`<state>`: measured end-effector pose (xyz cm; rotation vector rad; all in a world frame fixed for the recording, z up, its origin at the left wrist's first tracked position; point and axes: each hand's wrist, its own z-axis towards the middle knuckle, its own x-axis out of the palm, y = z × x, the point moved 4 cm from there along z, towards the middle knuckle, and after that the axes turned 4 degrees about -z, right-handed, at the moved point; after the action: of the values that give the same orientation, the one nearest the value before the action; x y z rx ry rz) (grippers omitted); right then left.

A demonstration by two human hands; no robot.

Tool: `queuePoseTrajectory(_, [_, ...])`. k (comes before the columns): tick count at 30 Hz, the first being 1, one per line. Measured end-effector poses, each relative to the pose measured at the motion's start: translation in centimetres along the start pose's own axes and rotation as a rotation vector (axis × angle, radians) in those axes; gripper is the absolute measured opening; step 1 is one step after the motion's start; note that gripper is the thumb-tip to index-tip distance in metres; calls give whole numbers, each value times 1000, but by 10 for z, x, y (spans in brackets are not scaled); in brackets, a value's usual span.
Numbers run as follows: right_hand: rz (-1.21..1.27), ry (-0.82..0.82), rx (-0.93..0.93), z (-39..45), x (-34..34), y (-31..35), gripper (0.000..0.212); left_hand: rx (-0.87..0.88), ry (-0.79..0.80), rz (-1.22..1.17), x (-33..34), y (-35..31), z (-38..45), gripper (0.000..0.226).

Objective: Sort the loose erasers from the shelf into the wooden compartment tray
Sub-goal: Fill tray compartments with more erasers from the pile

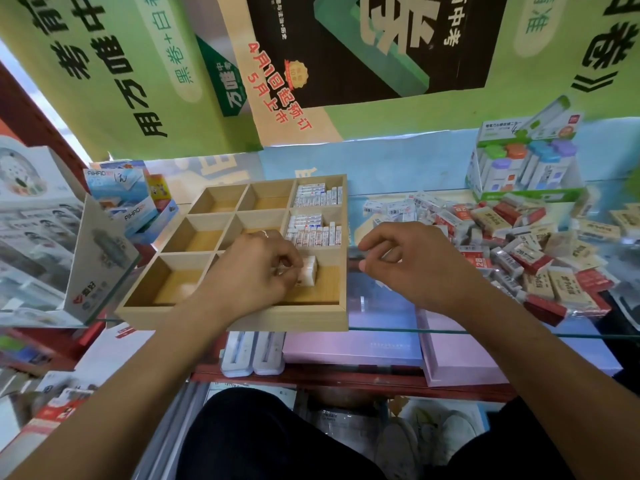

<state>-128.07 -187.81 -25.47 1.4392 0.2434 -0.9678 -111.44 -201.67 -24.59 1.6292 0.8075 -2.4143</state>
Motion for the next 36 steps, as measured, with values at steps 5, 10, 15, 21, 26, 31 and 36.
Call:
queuePoseTrajectory(5, [-48,-43,4,-16,-29,-8,9,-111,-135,-420,8,-41,1,35])
queuePoseTrajectory(10, [-41,-201,83,-50,-78,-42,8,-65,-67,-661,42,-104,22,27])
queuePoseTrajectory(15, [11,-396,232,-94,-131,-95,7,68,74,-574,78,-167,59,28])
queuePoseTrajectory(21, [-71,-659,440,-142,-181,-160,4,170,123,-336,121,-219,94,18])
queuePoseTrajectory(26, [-183,-669,520,-163,-192,-188,5,83,-24,-130,132,-224,110,32])
queuePoseTrajectory(31, [-233,-678,518,-165,-195,-190,7,-51,66,-15,136,-216,118,46])
queuePoseTrajectory(36, [-219,-654,487,-158,-190,-184,7,-68,99,-23,142,-212,122,48])
